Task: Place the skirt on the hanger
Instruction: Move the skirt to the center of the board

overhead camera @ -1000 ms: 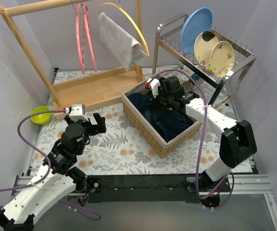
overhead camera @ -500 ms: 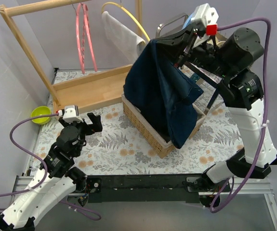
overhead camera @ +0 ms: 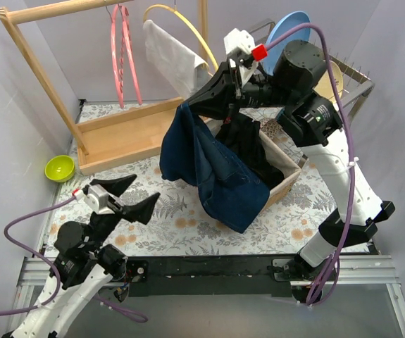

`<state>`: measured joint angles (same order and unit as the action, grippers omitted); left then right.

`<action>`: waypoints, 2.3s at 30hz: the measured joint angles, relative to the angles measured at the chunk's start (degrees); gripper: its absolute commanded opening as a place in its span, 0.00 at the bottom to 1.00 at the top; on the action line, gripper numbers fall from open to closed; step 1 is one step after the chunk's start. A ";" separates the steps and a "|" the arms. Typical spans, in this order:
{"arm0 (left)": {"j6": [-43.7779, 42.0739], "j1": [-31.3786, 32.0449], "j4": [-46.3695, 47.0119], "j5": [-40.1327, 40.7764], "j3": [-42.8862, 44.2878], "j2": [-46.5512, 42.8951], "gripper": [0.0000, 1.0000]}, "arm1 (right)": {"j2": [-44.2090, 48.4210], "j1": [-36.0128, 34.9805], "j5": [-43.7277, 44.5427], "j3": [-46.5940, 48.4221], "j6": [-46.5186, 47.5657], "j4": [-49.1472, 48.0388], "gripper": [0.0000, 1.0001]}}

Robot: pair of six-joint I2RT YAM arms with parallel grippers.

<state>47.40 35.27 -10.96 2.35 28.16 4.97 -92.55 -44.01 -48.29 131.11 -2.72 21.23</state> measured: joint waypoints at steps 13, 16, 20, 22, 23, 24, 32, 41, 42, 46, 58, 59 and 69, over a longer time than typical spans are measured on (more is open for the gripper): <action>-9.18 0.09 6.62 -21.14 7.23 30.36 0.00 | 1.60 -4.98 -4.15 -8.31 5.99 1.86 0.01; -11.21 0.04 5.35 -20.92 9.27 34.29 0.00 | 3.06 -4.90 -2.86 -8.48 8.15 3.85 0.01; -11.56 0.09 4.07 -18.36 11.32 32.79 0.00 | 5.62 -4.83 -0.57 -8.72 11.45 6.32 0.01; -11.10 0.09 2.54 -14.64 13.70 29.83 0.00 | 7.26 -4.83 1.62 -8.72 13.77 7.50 0.01; -10.86 0.09 1.75 -12.92 15.34 28.17 0.00 | 8.00 -4.85 2.58 -8.72 14.93 8.00 0.01; -10.69 0.09 1.20 -11.69 17.00 26.97 0.00 | 8.55 -4.85 3.52 -8.70 15.74 8.41 0.01; -10.36 0.09 -0.98 -5.01 42.42 23.19 0.00 | 11.63 -4.87 11.02 -10.56 22.84 10.88 0.01; -10.51 0.09 -7.34 -0.44 37.59 23.85 0.00 | 12.33 -5.18 15.69 -23.30 27.74 12.79 0.01; -10.32 0.07 -8.46 0.09 36.28 24.28 0.00 | 12.37 -5.18 16.31 -25.22 28.52 12.76 0.01; -8.94 0.07 -11.06 2.34 31.32 25.35 0.00 | 12.94 -5.14 18.18 -34.01 31.41 12.35 0.01; 6.32 0.04 -11.87 0.48 14.36 28.26 0.54 | 7.50 -4.66 20.52 -54.99 39.01 16.15 0.41; 7.41 0.04 -12.26 -0.61 13.88 29.14 0.57 | 7.93 -4.48 20.63 -55.60 39.28 16.39 0.45; 19.39 0.07 -19.69 -11.08 13.99 32.26 0.94 | 19.61 -3.23 17.70 -60.98 45.86 19.52 0.64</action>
<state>66.78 35.33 -30.65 -8.73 42.15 37.23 -72.95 -47.24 -30.59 70.13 43.13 40.75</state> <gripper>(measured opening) 0.873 0.637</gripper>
